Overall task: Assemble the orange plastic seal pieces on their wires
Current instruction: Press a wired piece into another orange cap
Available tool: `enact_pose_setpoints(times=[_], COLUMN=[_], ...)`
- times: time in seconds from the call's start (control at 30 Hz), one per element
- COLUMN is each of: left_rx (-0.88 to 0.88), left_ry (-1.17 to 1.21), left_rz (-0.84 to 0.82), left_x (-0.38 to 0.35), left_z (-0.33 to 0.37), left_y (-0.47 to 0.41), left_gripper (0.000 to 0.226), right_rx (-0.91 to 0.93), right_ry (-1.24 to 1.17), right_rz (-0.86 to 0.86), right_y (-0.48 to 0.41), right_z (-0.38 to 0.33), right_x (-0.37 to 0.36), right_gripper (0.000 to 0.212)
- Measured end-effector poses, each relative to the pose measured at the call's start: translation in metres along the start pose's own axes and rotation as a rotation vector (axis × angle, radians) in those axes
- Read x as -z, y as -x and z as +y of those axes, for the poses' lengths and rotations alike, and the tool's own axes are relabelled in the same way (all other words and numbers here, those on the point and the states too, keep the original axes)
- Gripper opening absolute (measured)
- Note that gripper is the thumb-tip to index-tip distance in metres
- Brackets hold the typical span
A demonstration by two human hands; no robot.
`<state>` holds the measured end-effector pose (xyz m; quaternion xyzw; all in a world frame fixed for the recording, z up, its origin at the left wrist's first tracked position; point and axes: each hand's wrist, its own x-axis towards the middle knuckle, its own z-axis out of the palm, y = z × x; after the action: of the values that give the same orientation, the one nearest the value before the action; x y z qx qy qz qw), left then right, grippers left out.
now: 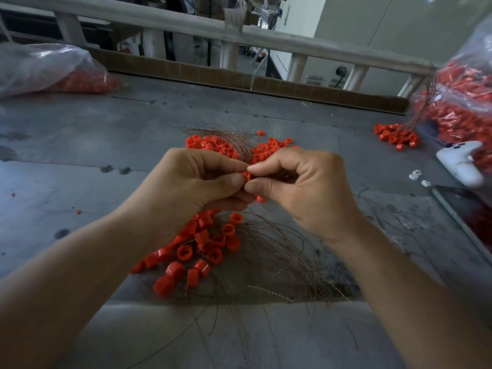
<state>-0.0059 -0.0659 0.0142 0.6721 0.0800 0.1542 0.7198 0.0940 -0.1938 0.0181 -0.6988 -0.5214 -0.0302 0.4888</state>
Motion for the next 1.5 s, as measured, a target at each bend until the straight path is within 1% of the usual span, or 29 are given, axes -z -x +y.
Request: enact_pose_setpoints(times=[0.13,0.33,0.43,0.6,0.63,0.7,0.73,0.77,0.83,0.87,0.93,1.0,1.13,1.2,1.37,1.43,1.5], left_rx=[-0.024,0.015,0.055,0.074,0.082,0.106,0.120,0.135,0.162,0.167,0.158,0.122,0.008,-0.027,-0.073,-0.069,-0.047], left_ry=[-0.029,-0.004,0.030,0.070,0.085,0.109,0.114,0.122,0.155,0.173,0.191,0.190,0.032,-0.017,-0.060,-0.060,-0.027], left_rz=[0.009,-0.039,-0.064,-0.119,-0.134,-0.176,-0.200,-0.223,-0.252,-0.251,-0.224,-0.199,-0.148,-0.151,-0.176,-0.174,-0.165], left_x=[0.000,0.003,0.004,0.007,0.008,0.011,0.014,0.016,0.018,0.017,0.014,0.009,0.003,0.001,0.001,0.001,0.000], left_z=[-0.001,0.000,0.002,0.003,0.004,0.005,0.005,0.006,0.006,0.006,0.006,0.006,0.005,0.005,0.006,0.006,0.006], left_y=[0.001,0.000,0.000,0.000,-0.001,-0.001,-0.001,-0.001,-0.001,-0.001,-0.001,0.001,0.004,0.005,0.008,0.008,0.007], left_gripper=[0.020,0.021,0.021,0.020,0.019,0.018,0.022,0.029,0.045,0.047,0.044,0.043,0.060,0.065,0.061,0.060,0.053], right_rx=[0.001,0.117,0.106,0.062,0.039,-0.007,-0.013,-0.010,0.002,0.002,-0.009,-0.023,-0.041,-0.046,-0.054,-0.063,-0.085], right_ry=[0.013,0.115,0.062,-0.021,-0.062,-0.110,-0.088,-0.052,-0.011,-0.007,-0.001,0.021,0.056,0.052,0.039,0.033,0.003], right_rz=[0.018,0.028,0.007,-0.039,-0.057,-0.121,-0.166,-0.215,-0.280,-0.289,-0.274,-0.247,-0.238,-0.235,-0.219,-0.215,-0.230], right_y=[0.000,-0.001,-0.002,-0.003,-0.002,-0.003,-0.003,-0.004,-0.004,-0.004,-0.004,-0.003,-0.003,-0.002,0.001,0.002,0.002], right_z=[-0.001,-0.002,-0.001,-0.001,-0.001,-0.002,-0.002,-0.002,-0.003,-0.003,-0.004,-0.005,-0.008,-0.010,-0.011,-0.011,-0.012], right_x=[-0.002,-0.002,0.000,0.001,0.001,0.001,0.002,0.002,0.002,0.002,0.002,0.000,-0.003,-0.003,-0.006,-0.006,-0.005], right_gripper=[0.019,0.020,0.020,0.018,0.020,0.031,0.036,0.036,0.025,0.019,0.014,0.012,0.015,0.015,0.008,0.008,0.009])
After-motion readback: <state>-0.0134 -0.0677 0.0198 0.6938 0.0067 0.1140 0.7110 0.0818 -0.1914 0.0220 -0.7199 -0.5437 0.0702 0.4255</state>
